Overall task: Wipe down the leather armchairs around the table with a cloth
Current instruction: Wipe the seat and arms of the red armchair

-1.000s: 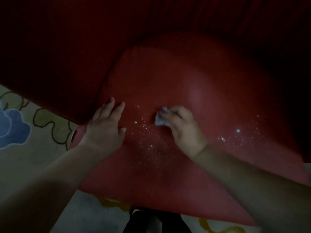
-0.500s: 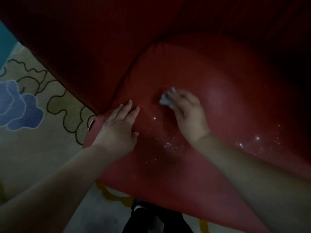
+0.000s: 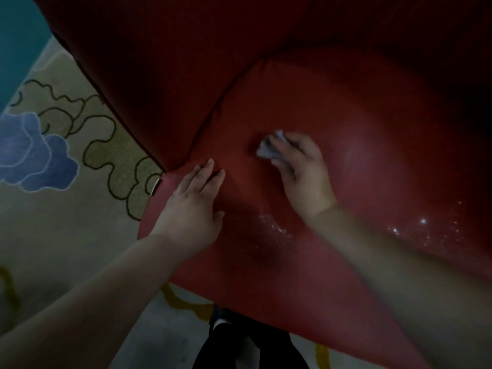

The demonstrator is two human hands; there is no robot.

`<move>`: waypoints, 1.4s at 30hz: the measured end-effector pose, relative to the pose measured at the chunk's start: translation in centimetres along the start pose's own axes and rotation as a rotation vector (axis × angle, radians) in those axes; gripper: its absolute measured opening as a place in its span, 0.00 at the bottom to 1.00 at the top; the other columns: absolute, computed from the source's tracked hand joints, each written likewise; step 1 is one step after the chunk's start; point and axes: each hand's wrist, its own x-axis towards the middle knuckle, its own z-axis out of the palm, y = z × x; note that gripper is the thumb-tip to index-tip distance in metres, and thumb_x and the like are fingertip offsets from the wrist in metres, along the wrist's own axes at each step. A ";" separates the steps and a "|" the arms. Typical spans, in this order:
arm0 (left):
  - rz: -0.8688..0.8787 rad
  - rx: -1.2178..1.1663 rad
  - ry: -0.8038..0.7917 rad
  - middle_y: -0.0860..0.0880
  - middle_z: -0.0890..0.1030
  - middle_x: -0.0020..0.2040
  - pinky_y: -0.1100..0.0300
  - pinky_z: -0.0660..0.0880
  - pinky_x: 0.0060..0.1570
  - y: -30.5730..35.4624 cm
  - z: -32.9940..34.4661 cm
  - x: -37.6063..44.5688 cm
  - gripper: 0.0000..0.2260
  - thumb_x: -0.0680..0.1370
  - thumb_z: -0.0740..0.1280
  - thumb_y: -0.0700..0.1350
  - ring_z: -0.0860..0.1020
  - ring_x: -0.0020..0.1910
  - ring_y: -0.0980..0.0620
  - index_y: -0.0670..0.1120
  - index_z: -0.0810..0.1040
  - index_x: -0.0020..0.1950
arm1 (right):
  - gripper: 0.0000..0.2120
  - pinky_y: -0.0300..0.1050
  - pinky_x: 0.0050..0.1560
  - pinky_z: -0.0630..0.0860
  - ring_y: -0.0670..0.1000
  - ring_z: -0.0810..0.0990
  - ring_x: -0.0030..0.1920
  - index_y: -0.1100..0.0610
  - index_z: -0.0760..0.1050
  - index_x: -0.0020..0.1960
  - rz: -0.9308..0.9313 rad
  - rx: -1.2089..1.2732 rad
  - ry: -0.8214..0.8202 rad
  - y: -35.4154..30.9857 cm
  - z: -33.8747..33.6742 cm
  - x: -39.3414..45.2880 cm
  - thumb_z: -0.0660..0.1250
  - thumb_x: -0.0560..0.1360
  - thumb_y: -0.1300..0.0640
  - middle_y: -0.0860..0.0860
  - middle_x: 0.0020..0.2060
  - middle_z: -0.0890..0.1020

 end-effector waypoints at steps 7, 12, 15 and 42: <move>0.001 -0.001 0.029 0.51 0.51 0.80 0.57 0.50 0.72 0.0 0.6 -1.1 0.34 0.75 0.68 0.46 0.49 0.78 0.50 0.49 0.58 0.78 | 0.15 0.35 0.66 0.57 0.51 0.72 0.62 0.59 0.79 0.60 -0.178 -0.074 -0.314 -0.4 0.7 -5.6 0.65 0.74 0.68 0.56 0.58 0.79; 0.022 0.048 -0.005 0.52 0.49 0.80 0.57 0.49 0.73 -0.1 0.8 -2.7 0.35 0.75 0.68 0.50 0.47 0.78 0.50 0.51 0.56 0.79 | 0.16 0.36 0.62 0.68 0.57 0.77 0.55 0.60 0.78 0.60 -0.040 0.015 -0.029 0.8 -0.5 -6.1 0.69 0.73 0.66 0.56 0.55 0.79; -0.005 0.037 -0.004 0.52 0.48 0.80 0.55 0.52 0.73 0.0 1.2 -3.2 0.34 0.76 0.67 0.51 0.46 0.78 0.51 0.52 0.55 0.79 | 0.15 0.47 0.56 0.73 0.57 0.76 0.52 0.58 0.81 0.57 -0.093 -0.064 -0.021 0.0 0.8 -6.6 0.73 0.71 0.59 0.56 0.53 0.78; 0.013 0.071 -0.096 0.55 0.42 0.80 0.57 0.48 0.74 0.0 1.9 -4.8 0.45 0.70 0.75 0.50 0.42 0.78 0.52 0.54 0.52 0.79 | 0.14 0.48 0.52 0.74 0.57 0.75 0.51 0.54 0.81 0.57 -0.131 -0.108 0.044 -0.9 2.7 -10.6 0.73 0.71 0.59 0.55 0.54 0.79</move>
